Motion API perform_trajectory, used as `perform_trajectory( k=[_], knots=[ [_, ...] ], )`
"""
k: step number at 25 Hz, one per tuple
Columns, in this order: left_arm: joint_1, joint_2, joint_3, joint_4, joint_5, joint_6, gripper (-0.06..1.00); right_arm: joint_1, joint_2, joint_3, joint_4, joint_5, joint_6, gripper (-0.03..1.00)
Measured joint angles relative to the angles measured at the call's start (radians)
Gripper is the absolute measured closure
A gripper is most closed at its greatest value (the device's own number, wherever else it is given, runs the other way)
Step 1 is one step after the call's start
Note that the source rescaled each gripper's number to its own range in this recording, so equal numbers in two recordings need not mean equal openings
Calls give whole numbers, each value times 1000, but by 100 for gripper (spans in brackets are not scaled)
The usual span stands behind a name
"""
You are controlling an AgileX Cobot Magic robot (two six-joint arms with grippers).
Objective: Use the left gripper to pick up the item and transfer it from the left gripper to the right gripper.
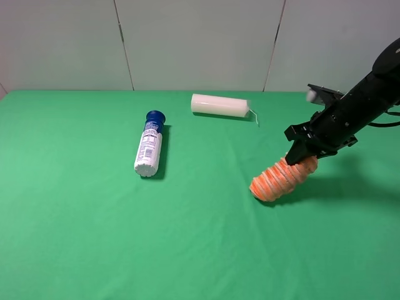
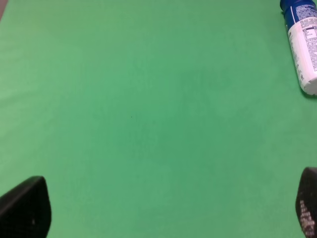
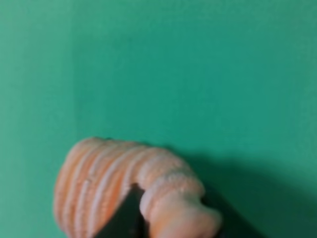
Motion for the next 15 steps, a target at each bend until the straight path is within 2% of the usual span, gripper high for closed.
perform_trajectory(
  k=[1,2,3,4,8,15],
  knots=[
    [0,0,0,0,0,0,-6,0,0,0,-7,-5,2,49],
    [0,0,0,0,0,0,-6,0,0,0,-10,-7,9,29],
    [0,0,0,0,0,0,-6,0,0,0,-13,-10,21,16],
    [0,0,0,0,0,0,-6,0,0,0,-15,-17,35,8],
    [0,0,0,0,0,0,-6,0,0,0,-32,-35,58,-2],
    [0,0,0,0,0,0,-6,0,0,0,-46,-46,59,-3]
  ],
)
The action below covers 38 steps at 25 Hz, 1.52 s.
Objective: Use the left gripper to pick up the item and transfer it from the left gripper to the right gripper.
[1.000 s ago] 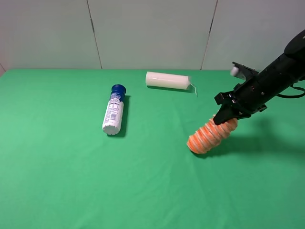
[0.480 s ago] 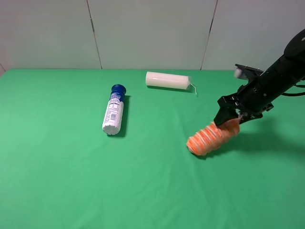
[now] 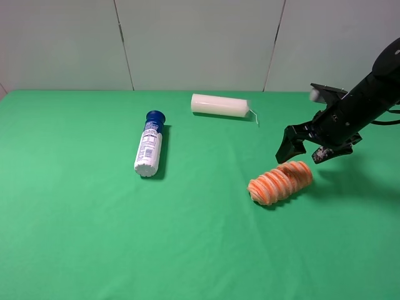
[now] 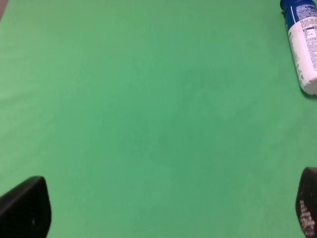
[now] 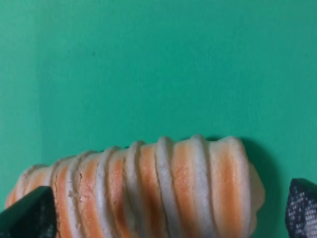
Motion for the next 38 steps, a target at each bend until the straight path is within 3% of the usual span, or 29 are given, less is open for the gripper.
perform_trajectory(
  k=[3,13,22,30,38],
  knots=[
    [0,0,0,0,0,0,-6,0,0,-2,0,5,0,-3],
    [0,0,0,0,0,0,-6,0,-108,-79,-2,191,24,-3],
    [0,0,0,0,0,0,-6,0,-389,-81,-76,267,103,-3],
    [0,0,0,0,0,0,-6,0,-665,-81,-209,376,255,-3],
    [0,0,0,0,0,0,-6,0,-935,-78,-240,458,283,-3]
  ],
)
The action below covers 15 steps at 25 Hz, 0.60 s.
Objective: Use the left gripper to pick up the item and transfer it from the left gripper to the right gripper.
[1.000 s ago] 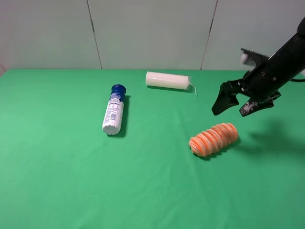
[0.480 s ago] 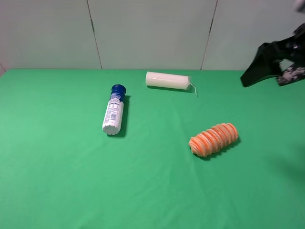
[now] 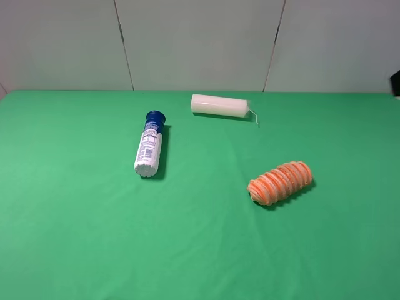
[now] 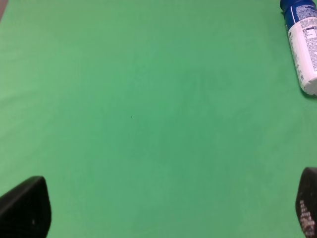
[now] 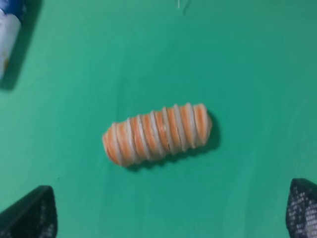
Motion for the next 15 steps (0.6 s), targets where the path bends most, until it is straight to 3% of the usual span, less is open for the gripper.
perform_trajectory(
  k=[10,15],
  knots=[
    [0,0,0,0,0,0,-6,0,-308,115,-113,8,60,-3],
    [0,0,0,0,0,0,-6,0,-493,237,-116,-45,71,-3]
  ],
)
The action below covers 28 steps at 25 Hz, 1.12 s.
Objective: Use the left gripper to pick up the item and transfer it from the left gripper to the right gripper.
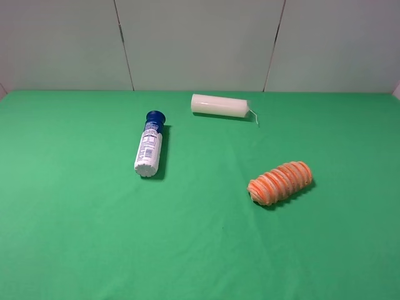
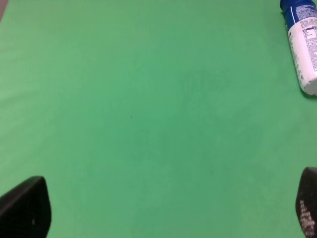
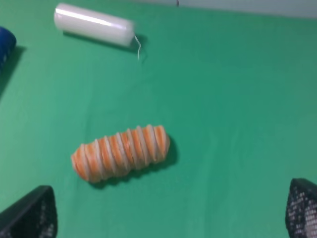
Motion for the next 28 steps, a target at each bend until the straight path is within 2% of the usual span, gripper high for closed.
perform_trajectory(
  k=[10,17,28],
  knots=[
    [0,0,0,0,0,0,-6,0,-207,259,-44,-21,63,-3],
    [0,0,0,0,0,0,-6,0,-210,305,-92,-128,79,-3],
    [0,0,0,0,0,0,-6,0,-213,310,-96,-143,81,-3]
  ],
)
